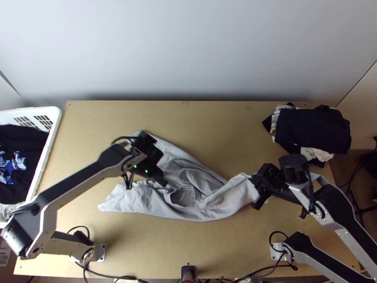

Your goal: Fold the t-shirt

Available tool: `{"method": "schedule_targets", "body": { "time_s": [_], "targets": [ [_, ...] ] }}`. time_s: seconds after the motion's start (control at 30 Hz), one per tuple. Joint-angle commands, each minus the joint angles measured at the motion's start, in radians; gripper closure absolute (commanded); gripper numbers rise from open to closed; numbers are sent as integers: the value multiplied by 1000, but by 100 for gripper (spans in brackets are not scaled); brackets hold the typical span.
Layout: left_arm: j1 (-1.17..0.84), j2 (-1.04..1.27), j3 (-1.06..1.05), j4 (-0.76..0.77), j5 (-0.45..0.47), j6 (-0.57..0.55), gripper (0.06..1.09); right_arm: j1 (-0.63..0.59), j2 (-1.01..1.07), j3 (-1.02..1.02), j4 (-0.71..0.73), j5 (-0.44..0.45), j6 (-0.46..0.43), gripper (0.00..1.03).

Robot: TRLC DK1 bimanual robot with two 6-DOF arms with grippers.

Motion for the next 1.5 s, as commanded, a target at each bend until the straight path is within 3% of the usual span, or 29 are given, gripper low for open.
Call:
{"method": "schedule_targets", "body": {
  "time_s": [0.0, 0.27, 0.57, 1.07, 1.47],
  "targets": [
    [71, -103, 145, -59, -2, 0, 105, -34, 17, 101, -6, 25, -21, 100],
    [209, -179, 400, -155, -1, 0, 105, -71, 47, 273, -6, 67, -45, 100],
    [361, -227, 661, -157, -2, 0, 105, -71, 98, 494, 8, 153, -108, 100],
    [545, -230, 1027, -140, -2, -38, 105, -61, 141, 752, 174, 220, -195, 100],
    [594, -377, 1020, 26, -146, -49, 105, -57, 123, 792, 379, 231, -240, 100]
  ]
}}
